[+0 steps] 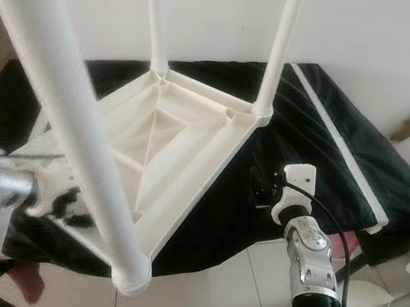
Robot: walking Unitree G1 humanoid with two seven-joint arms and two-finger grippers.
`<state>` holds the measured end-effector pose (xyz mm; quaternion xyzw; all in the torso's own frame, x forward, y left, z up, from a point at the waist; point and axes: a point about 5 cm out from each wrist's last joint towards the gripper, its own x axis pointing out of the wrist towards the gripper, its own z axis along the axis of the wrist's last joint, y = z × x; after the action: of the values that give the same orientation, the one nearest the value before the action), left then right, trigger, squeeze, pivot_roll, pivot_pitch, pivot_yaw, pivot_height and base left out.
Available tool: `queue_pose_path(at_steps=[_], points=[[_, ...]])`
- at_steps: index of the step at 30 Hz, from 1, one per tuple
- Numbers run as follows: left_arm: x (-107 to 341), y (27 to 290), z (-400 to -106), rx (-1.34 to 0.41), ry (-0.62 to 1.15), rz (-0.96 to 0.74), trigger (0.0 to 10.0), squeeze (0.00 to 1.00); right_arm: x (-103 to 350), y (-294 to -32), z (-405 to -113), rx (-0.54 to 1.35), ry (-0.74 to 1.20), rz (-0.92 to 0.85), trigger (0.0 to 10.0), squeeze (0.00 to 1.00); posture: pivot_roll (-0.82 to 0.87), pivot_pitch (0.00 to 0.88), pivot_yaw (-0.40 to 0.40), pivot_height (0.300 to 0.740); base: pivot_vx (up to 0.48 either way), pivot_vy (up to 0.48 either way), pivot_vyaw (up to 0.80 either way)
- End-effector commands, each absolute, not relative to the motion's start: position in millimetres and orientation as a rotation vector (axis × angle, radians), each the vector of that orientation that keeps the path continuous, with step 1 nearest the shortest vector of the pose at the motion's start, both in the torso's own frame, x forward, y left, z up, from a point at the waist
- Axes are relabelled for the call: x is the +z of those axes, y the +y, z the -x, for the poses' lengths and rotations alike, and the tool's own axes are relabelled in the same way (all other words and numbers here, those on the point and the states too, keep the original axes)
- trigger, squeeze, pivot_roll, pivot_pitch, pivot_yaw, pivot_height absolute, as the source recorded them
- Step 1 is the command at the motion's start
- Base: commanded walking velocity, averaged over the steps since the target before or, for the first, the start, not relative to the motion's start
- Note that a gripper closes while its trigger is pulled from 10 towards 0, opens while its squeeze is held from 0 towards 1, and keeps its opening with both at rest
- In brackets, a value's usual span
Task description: Building children table
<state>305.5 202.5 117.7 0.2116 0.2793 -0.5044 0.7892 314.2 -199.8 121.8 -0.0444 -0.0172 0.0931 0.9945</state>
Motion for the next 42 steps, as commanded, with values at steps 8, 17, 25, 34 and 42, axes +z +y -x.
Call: queue_pose_path(at_steps=[8, 17, 25, 34, 42], points=[[109.3, 226.3, -339.3, -0.396, 0.595, -0.200, 10.0, 0.00, 122.2, -199.0, -314.0, 0.170, -0.032, 0.095, 10.0, 0.00, -0.03, 0.000, 0.053, 0.740, 0.000, 0.000, 0.00], [103.4, 189.8, -336.9, -0.323, 0.519, -0.096, 10.0, 0.00, 124.4, -198.9, -315.6, 0.153, -0.044, 0.087, 10.0, 0.00, -0.03, 0.000, 0.054, 0.740, 0.000, 0.000, 0.00], [97.4, 128.3, -318.1, -0.562, 0.524, -0.033, 10.0, 0.00, 127.4, -201.7, -317.7, 0.140, -0.053, 0.091, 10.0, 0.00, -0.03, 0.000, 0.048, 0.740, 0.000, 0.000, 0.00], [123.6, 81.8, -288.2, -0.900, 0.432, 0.043, 10.0, 0.00, 133.0, -208.7, -314.7, 0.127, -0.081, 0.098, 10.0, 0.00, -0.03, 0.000, 0.051, 0.740, 0.000, 0.000, 0.00], [149.7, 96.8, -285.0, -1.037, 0.312, 0.078, 10.0, 0.00, 144.7, -219.6, -305.4, 0.167, -0.136, 0.094, 10.0, 0.00, -0.03, 0.000, 0.055, 0.740, 0.000, 0.000, 0.00]])
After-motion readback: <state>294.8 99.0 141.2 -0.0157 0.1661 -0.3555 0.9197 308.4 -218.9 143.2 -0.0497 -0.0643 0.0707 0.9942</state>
